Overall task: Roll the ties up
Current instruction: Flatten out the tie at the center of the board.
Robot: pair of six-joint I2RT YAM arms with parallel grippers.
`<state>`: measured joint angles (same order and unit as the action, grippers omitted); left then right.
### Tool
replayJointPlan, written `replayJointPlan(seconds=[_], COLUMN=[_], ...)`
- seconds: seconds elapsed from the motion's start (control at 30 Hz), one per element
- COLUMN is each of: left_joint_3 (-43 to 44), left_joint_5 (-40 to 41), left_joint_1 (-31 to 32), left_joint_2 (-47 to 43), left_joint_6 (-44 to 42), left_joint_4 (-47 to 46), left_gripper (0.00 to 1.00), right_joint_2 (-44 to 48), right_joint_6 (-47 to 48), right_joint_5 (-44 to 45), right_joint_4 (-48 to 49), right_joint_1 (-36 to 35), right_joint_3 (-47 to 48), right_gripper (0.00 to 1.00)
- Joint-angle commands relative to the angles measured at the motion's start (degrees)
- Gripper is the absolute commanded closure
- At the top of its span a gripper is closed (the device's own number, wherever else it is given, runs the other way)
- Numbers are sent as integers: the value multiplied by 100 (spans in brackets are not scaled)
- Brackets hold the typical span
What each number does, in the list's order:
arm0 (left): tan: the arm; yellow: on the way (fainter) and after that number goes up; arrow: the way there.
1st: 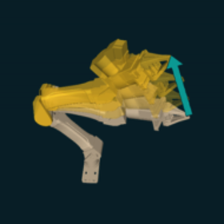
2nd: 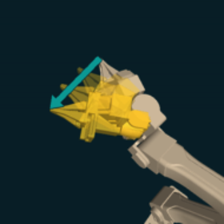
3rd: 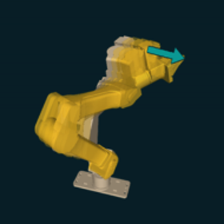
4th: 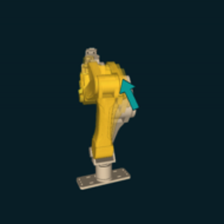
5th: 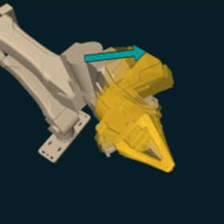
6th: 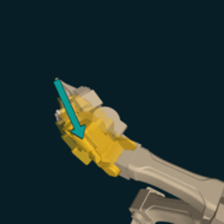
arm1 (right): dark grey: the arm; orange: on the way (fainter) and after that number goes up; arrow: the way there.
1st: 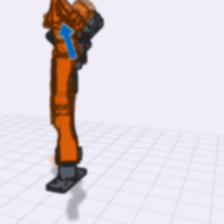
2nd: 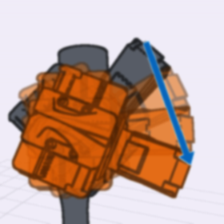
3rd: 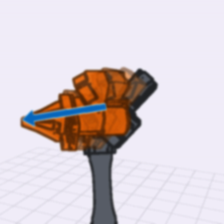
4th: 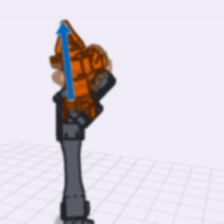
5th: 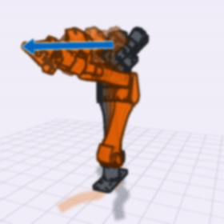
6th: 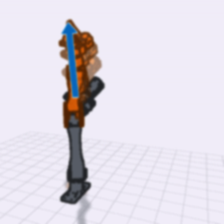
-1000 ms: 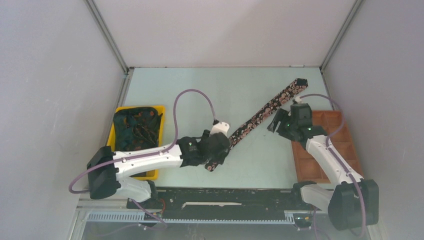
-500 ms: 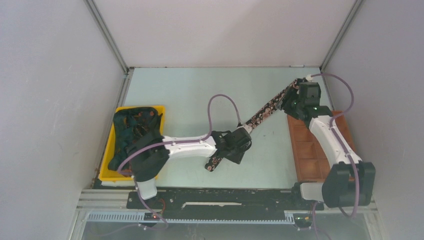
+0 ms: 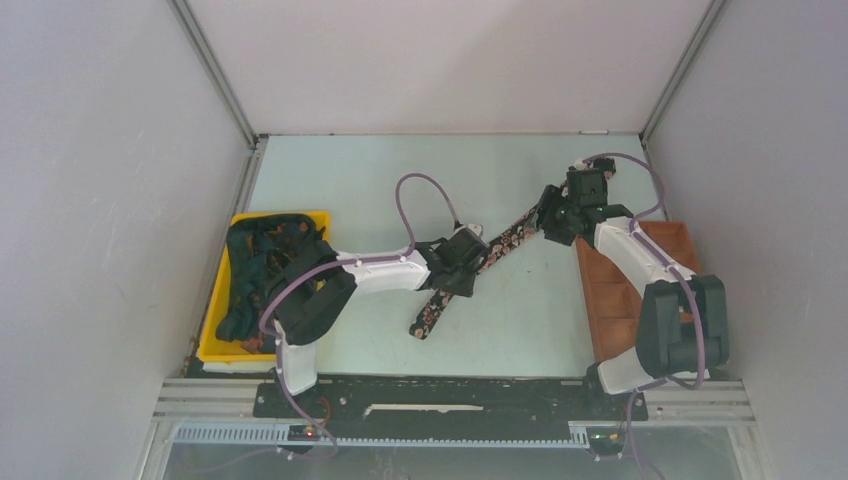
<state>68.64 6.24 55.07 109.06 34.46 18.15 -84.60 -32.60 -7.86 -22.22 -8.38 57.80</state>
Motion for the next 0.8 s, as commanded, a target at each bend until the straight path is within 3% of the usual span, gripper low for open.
replayJointPlan(seconds=[0.0,0.2,0.47,0.63,0.77], left_joint_3=[-373,-235,-1219,-1719,-1757], left_joint_5=[678,1160,669,57,-112], left_joint_1=[-455,-640,-607,-599,-586], left_joint_2=[395,339,-1066,-1232,-1193], left_joint_6=[-317,-617,-381,204,780], left_joint_4=[365,610,249,-615,-1095], left_gripper=[65,65,62,65,66], right_joint_2=[-230,-572,-1656,-2851,-3647], right_joint_6=[61,-4,57,249,388], right_joint_5=[-248,-415,-504,-734,-679], right_joint_4=[343,545,503,-135,-693], right_joint_1=[-120,-457,-1153,-1440,-1645], right_joint_3=[169,386,1393,2738,3796], right_gripper=[42,44,54,64,66])
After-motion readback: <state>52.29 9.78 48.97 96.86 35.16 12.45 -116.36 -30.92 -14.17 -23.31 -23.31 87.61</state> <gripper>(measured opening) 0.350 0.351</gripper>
